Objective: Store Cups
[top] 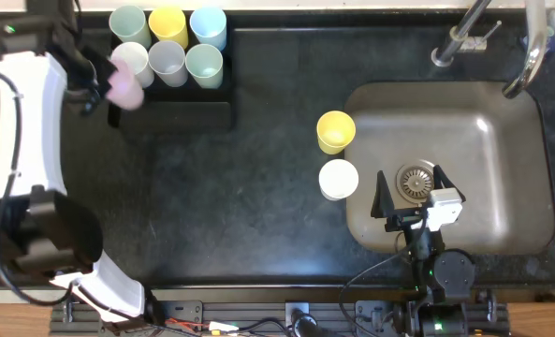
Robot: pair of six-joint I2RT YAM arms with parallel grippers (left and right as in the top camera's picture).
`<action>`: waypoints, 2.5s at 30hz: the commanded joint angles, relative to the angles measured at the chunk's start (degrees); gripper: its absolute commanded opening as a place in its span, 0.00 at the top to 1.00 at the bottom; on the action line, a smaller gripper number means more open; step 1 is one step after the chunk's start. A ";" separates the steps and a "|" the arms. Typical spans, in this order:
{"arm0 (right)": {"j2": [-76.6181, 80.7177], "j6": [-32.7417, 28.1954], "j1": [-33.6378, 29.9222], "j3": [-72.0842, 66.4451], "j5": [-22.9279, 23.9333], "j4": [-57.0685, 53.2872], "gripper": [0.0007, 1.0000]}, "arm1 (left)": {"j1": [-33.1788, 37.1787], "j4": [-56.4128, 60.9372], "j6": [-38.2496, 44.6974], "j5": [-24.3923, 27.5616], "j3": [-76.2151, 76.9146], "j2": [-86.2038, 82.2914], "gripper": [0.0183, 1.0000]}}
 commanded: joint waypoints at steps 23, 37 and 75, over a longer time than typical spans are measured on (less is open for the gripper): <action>-0.48 0.22 -0.07 -0.76 -0.35 0.28 0.00 | 1.53 11.41 -0.90 -0.81 -14.32 -3.30 0.98; -0.48 0.22 -0.07 -0.76 -0.35 0.26 0.00 | 1.51 13.86 -0.87 -2.73 -14.45 -1.18 0.98; -0.48 0.22 -0.07 -0.76 -0.35 0.28 0.00 | -3.50 14.53 -0.87 -0.33 -14.47 -11.87 0.00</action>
